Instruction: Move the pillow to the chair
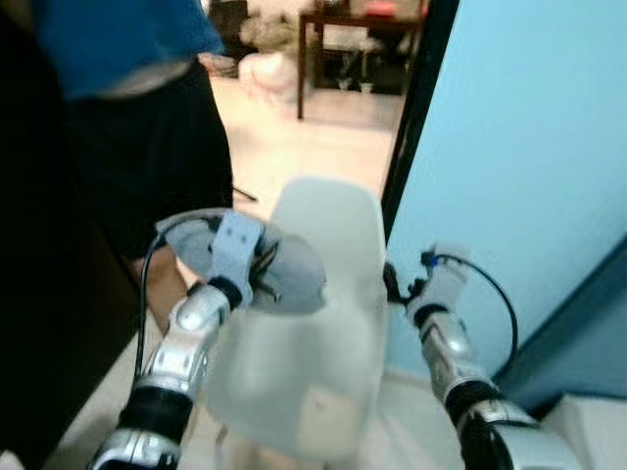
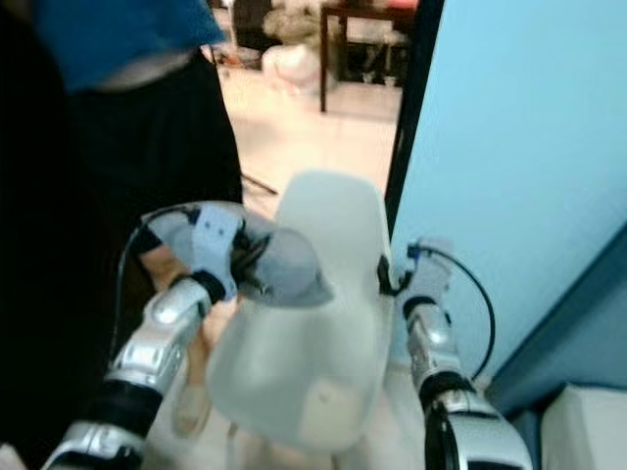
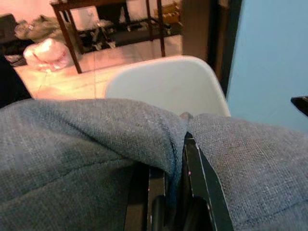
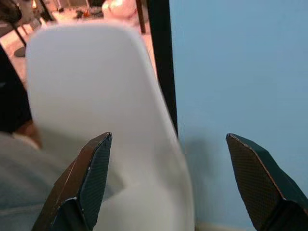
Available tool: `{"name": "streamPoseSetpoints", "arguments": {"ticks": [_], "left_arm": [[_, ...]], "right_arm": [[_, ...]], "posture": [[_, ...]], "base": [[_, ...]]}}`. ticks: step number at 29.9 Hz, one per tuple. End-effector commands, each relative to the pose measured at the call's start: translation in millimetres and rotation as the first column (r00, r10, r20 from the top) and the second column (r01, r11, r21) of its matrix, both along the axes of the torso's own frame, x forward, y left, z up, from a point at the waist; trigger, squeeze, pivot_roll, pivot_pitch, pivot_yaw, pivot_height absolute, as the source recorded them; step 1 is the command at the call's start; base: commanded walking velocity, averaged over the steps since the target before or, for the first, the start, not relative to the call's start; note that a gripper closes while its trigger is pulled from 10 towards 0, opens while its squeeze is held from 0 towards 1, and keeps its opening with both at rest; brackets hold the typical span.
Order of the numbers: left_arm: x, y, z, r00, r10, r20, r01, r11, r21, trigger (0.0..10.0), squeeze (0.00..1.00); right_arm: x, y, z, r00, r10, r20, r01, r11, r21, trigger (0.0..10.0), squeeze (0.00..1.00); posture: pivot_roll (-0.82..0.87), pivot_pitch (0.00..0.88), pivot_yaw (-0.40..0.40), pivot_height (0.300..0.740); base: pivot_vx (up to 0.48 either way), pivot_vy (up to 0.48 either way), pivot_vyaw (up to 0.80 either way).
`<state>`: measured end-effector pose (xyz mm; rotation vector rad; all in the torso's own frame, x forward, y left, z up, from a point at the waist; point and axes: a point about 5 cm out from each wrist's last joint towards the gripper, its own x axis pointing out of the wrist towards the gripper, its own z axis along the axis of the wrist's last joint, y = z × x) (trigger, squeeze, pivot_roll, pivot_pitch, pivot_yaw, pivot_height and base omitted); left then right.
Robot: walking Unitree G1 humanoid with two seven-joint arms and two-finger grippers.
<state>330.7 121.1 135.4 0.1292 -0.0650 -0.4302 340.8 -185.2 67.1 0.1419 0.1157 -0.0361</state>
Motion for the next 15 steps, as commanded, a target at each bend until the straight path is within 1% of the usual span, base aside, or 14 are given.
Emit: {"name": "streamPoseSetpoints", "arguments": {"ticks": [1,14,15], "left_arm": [[1.2,-0.5,13.3,0.997,-0.009,0.073,0.009,1.000,-0.002,10.0,0.00],[0.6,-2.8,10.9,0.997,-0.038,0.066,0.036,0.999,0.026,10.0,0.00],[0.5,-3.3,10.4,0.997,-0.048,0.062,0.045,0.998,0.044,10.0,0.00]], "right_arm": [[0.7,8.7,-0.3,1.000,0.017,0.003,-0.017,1.000,0.017,10.0,0.00],[0.0,7.7,-1.3,1.000,0.014,0.000,-0.014,1.000,0.017,10.0,0.00],[0.1,7.7,-1.2,1.000,0.014,0.000,-0.014,1.000,0.019,10.0,0.00]], "posture": [[0.04,0.000,-0.041,0.740],[0.04,0.000,-0.038,0.740],[0.04,0.000,-0.038,0.740]], "base": [[0.000,0.000,0.00],[0.000,0.000,0.00],[0.000,-0.480,0.00]]}}
